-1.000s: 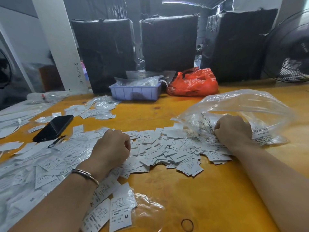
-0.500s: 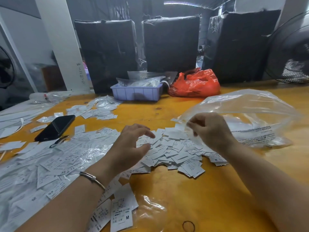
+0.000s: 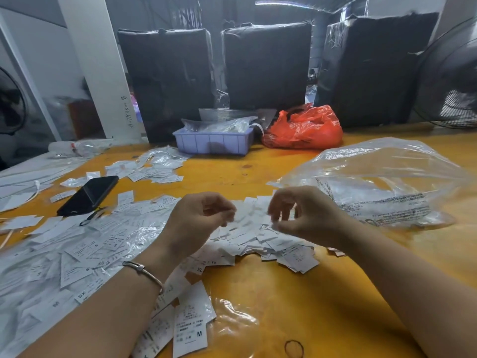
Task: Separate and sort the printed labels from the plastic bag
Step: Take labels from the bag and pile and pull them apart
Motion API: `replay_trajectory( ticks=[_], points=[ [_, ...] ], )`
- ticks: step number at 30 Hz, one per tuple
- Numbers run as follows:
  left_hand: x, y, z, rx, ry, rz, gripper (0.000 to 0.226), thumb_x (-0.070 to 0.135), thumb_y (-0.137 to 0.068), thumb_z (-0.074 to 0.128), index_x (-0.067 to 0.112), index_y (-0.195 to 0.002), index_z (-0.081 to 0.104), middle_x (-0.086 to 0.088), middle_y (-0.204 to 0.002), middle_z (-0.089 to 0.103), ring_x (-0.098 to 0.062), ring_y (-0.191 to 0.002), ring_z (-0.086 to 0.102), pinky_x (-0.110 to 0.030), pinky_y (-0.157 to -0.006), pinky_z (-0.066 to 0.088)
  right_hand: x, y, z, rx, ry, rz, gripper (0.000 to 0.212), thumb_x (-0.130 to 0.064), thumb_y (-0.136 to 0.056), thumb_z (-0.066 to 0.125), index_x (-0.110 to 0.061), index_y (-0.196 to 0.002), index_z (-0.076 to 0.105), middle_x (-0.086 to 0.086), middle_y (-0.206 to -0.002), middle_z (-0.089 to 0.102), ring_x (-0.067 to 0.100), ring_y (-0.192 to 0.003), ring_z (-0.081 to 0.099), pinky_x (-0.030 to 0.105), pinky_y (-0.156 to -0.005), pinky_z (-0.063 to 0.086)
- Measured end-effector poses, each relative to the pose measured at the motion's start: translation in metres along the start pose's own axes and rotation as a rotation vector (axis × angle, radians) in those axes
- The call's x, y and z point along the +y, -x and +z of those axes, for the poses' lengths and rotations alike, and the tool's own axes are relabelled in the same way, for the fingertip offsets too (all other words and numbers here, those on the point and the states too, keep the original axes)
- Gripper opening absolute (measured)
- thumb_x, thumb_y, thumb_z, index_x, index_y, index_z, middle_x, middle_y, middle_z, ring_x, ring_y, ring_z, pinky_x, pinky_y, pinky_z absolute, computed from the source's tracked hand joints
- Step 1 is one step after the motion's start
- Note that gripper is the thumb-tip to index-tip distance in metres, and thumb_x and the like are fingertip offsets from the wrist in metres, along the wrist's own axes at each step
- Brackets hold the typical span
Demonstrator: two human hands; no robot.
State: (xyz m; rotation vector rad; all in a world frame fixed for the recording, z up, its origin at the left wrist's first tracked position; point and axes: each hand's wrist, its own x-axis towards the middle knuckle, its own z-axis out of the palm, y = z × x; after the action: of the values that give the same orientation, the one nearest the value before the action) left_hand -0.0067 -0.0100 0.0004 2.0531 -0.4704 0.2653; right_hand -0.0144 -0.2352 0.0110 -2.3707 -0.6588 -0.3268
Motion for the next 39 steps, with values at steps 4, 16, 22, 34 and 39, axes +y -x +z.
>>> replay_trajectory(
  ticks=[4,16,22,34,39],
  points=[
    [-0.005,-0.001,-0.002,0.091,-0.024,-0.033,0.008,0.018,-0.084,0.073,0.012,-0.08,0.069,-0.005,-0.073,0.071,-0.021,-0.073,0.067,-0.034,-0.07,0.058,0.008,0.003,0.003,-0.149,0.169,0.027,0.028,-0.041,-0.068,0.08,-0.026,-0.09,0.071,-0.014,-0.088,0.064,0.001,-0.084,0.053,0.025,-0.071,0.046],
    [-0.001,0.0,0.0,0.117,-0.006,-0.075,0.011,0.001,-0.084,0.064,0.01,-0.082,0.068,0.001,-0.076,0.075,-0.009,-0.073,0.071,-0.018,-0.066,0.055,0.004,-0.001,0.013,0.015,0.316,-0.143,0.007,-0.024,-0.079,0.069,-0.022,-0.073,0.071,-0.009,-0.077,0.068,0.009,-0.071,0.061,0.031,-0.064,0.052],
    [0.0,0.0,-0.002,0.134,-0.018,-0.078,0.014,0.003,-0.08,0.068,0.017,-0.082,0.073,-0.003,-0.075,0.072,-0.01,-0.07,0.067,-0.021,-0.067,0.055,0.008,-0.003,-0.003,0.221,-0.432,0.195,0.009,-0.001,-0.074,0.069,-0.008,-0.068,0.071,0.008,-0.061,0.067,0.01,-0.052,0.055,0.018,-0.049,0.041],
    [0.005,0.0,-0.004,0.045,0.189,-0.118,0.012,0.004,-0.088,0.06,0.008,-0.079,0.068,-0.001,-0.089,0.076,-0.016,-0.086,0.07,-0.033,-0.081,0.053,0.008,-0.004,-0.012,0.105,-1.01,0.253,0.02,0.009,-0.075,0.065,-0.008,-0.069,0.073,0.015,-0.096,0.073,0.026,-0.089,0.071,0.026,-0.07,0.057],
    [0.003,0.001,-0.005,0.049,0.206,-0.101,0.009,0.0,-0.086,0.058,0.003,-0.082,0.065,-0.008,-0.078,0.075,-0.021,-0.075,0.072,-0.029,-0.072,0.055,0.009,-0.003,-0.011,0.072,-0.993,0.221,0.017,0.007,-0.077,0.063,-0.005,-0.076,0.074,0.019,-0.083,0.073,0.034,-0.084,0.071,0.029,-0.067,0.058]
  ],
)
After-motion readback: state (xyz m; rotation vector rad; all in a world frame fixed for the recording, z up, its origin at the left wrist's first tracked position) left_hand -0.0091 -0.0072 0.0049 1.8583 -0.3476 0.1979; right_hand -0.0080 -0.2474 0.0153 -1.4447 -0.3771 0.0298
